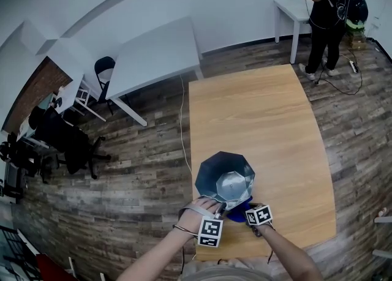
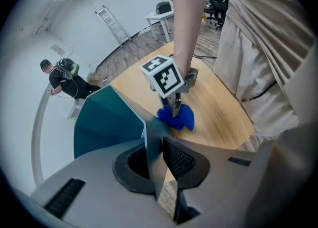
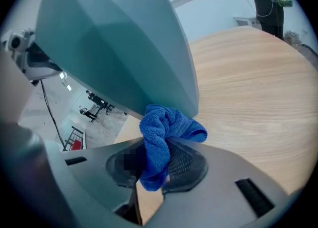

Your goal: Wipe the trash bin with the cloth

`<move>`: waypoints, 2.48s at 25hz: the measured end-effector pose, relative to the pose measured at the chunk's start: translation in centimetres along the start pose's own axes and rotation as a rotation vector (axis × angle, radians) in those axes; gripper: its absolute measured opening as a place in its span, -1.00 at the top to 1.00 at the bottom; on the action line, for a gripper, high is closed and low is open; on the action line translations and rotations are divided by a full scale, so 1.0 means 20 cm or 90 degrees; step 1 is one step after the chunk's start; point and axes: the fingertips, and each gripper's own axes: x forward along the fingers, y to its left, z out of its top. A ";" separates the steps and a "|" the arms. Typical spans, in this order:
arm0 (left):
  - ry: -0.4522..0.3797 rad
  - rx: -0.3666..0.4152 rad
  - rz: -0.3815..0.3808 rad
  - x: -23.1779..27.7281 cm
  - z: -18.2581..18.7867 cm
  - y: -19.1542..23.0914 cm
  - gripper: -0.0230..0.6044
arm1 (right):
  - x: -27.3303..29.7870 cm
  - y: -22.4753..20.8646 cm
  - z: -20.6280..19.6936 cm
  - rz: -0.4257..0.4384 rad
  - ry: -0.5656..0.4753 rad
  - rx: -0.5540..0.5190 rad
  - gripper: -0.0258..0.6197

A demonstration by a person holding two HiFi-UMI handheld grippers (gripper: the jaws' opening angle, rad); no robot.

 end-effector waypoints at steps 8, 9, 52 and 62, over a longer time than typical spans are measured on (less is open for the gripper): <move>0.049 0.028 0.031 -0.01 -0.10 0.00 0.53 | -0.43 0.16 0.04 0.026 -0.069 -0.016 0.67; 0.053 0.030 0.037 -0.01 -0.11 0.00 0.53 | -0.47 0.17 0.03 0.024 -0.073 -0.022 0.67; 0.043 -0.051 -0.029 -0.01 0.04 0.03 0.77 | -0.30 0.50 0.24 0.059 -0.018 -0.200 0.67; 0.036 -0.049 -0.031 -0.02 0.03 0.04 0.77 | -0.01 0.28 0.10 0.038 0.054 -0.201 0.67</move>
